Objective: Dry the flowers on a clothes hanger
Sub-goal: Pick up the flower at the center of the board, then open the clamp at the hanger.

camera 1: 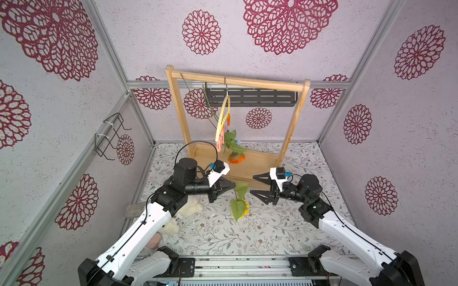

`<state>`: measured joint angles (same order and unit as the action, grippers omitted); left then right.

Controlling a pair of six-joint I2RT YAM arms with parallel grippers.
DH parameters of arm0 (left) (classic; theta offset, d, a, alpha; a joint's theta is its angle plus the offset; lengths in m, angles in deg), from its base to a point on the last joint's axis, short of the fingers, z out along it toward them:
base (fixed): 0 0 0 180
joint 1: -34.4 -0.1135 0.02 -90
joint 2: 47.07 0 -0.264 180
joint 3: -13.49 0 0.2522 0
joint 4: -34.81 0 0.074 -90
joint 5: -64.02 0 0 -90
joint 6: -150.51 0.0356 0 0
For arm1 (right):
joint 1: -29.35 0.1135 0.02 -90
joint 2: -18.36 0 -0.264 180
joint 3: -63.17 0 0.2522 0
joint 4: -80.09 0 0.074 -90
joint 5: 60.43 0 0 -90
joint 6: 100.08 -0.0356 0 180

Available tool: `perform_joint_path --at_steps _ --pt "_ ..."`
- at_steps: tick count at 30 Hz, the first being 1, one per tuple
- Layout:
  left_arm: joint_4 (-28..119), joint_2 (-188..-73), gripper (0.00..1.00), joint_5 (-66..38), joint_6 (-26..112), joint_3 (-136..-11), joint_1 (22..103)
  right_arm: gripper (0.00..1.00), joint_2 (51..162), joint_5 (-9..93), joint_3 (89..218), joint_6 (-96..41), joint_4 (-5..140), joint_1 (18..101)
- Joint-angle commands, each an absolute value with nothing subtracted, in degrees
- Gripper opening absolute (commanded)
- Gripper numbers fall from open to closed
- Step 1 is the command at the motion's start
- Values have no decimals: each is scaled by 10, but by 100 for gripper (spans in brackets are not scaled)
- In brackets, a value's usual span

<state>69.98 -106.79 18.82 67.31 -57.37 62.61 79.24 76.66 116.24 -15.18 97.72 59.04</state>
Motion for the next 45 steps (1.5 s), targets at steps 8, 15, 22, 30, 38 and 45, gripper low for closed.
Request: perform_joint_path --at_steps 8,15,22,30,38,45 --pt "716 -993 0 139 573 -524 478 67 906 763 1271 -294 1042 567" --pt "687 -1016 0 69 504 -552 418 64 953 768 1328 -271 981 576" --pt "685 -1074 0 125 470 -629 393 65 1014 779 1426 -255 927 576" --pt "629 -1111 0 144 410 -680 376 65 1078 769 1506 -252 894 578" --pt "620 -1147 0 213 426 -720 375 62 1130 795 1601 -245 860 595" --pt "660 -1165 0 235 454 -752 375 68 1148 816 1651 -205 822 619"
